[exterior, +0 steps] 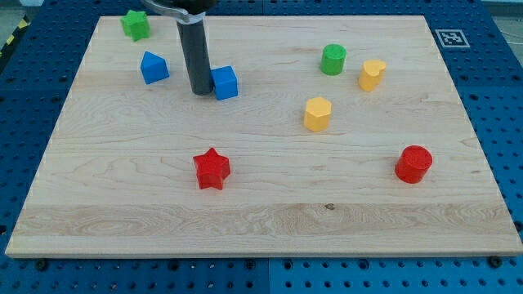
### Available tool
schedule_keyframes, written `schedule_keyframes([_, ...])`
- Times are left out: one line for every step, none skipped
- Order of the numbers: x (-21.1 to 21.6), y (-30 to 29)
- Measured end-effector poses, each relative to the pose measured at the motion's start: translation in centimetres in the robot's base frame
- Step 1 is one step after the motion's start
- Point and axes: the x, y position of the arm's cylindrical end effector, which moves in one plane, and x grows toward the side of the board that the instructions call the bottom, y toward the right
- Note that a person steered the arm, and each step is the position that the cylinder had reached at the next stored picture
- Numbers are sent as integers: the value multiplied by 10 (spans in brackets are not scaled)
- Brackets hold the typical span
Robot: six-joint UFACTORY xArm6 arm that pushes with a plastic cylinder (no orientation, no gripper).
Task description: Place the blue cube to the left side of the green circle
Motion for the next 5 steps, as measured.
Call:
schedule_keyframes([27, 14])
schedule_keyframes([32, 22])
schedule_keyframes([-16, 27])
schedule_keyframes([-53, 33])
schedule_keyframes([-37, 42])
